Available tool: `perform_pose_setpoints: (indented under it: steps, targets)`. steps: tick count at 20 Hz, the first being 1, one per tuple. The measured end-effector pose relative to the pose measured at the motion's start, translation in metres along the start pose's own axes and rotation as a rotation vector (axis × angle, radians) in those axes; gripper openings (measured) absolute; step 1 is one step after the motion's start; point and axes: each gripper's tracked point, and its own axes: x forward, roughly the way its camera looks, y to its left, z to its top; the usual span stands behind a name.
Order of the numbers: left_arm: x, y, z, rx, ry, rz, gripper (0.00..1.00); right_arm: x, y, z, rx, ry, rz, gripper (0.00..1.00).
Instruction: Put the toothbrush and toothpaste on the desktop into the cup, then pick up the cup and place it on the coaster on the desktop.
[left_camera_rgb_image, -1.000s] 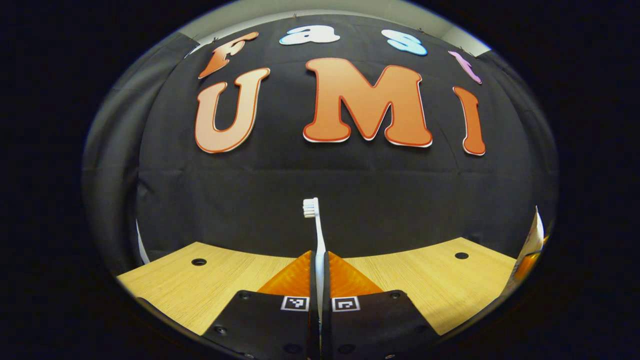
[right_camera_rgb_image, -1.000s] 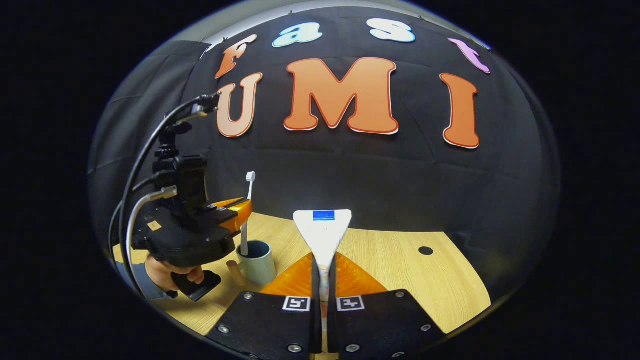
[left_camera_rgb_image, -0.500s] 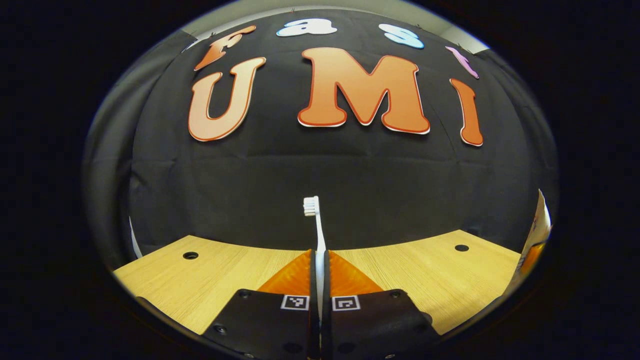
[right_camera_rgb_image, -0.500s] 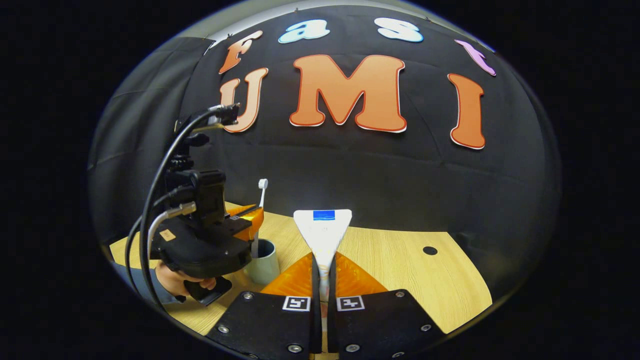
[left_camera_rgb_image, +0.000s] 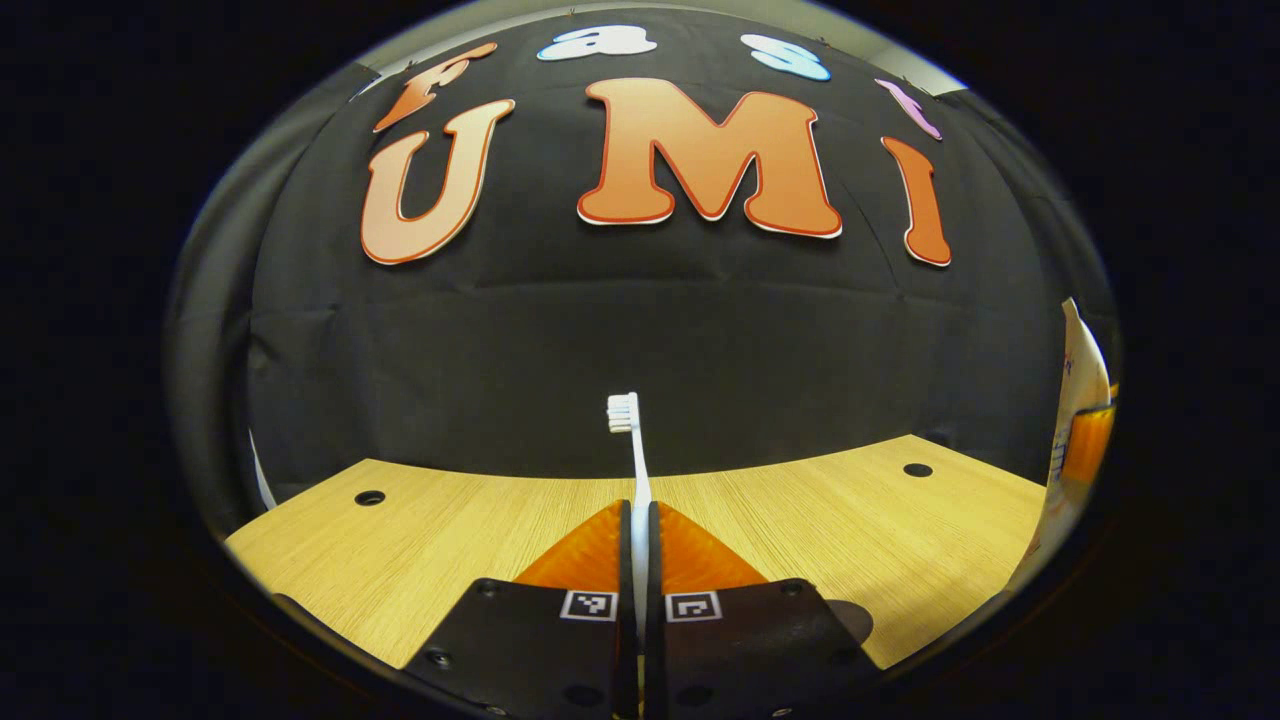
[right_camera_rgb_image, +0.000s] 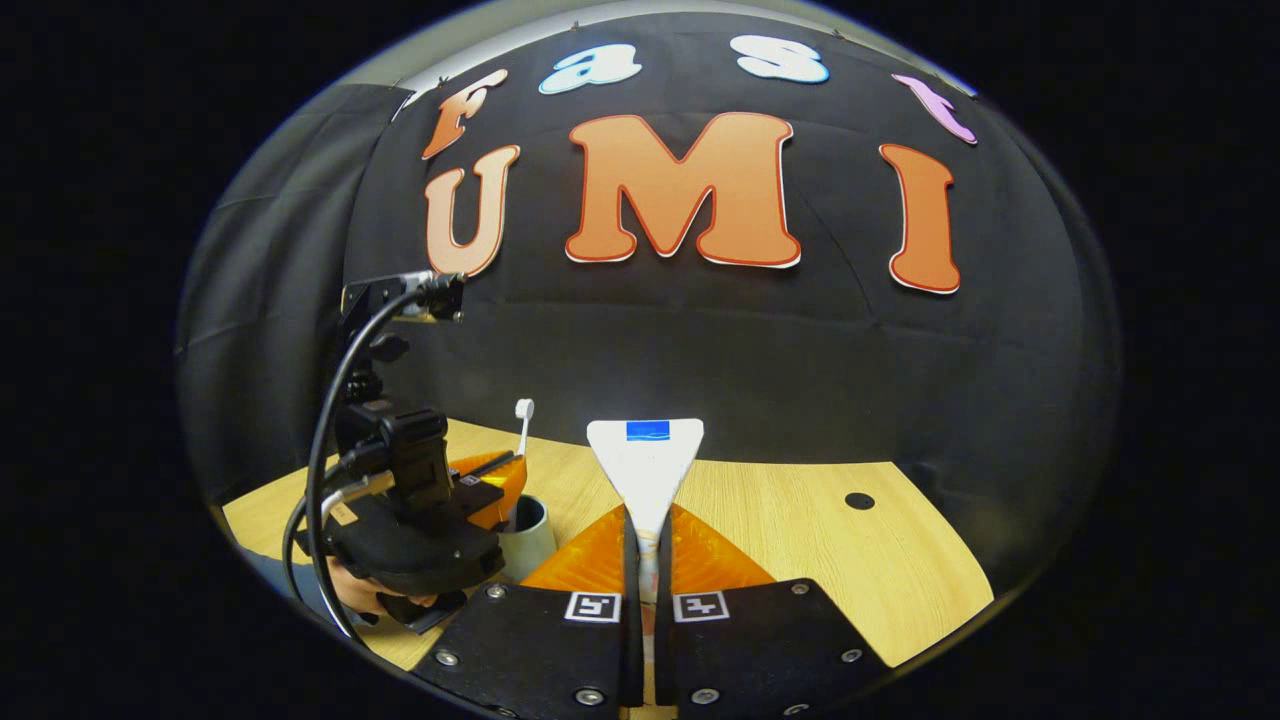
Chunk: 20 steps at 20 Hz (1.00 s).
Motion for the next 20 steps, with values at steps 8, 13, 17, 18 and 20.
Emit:
perform_pose_setpoints:
  steps: [8,13,17,18,20]
  targets:
    - [-0.020,-0.006,-0.013,-0.030,0.074,-0.085,0.07,0.006,0.006,-0.001,0.021,0.001,-0.004,0.05]
    - [-0.050,-0.002,-0.010,-0.050,0.112,-0.138,0.21,0.011,0.018,0.006,0.026,-0.004,0.018,0.05]
    - [-0.078,-0.003,-0.005,-0.032,0.159,-0.161,0.39,0.019,0.032,0.022,0.013,-0.026,0.042,0.05]
    - [-0.085,-0.002,0.000,-0.029,0.150,-0.164,0.59,0.021,0.035,0.027,0.007,-0.034,0.048,0.05]
    - [-0.096,0.007,0.010,-0.020,0.125,-0.148,0.87,0.024,0.042,0.036,0.002,-0.050,0.064,0.05]
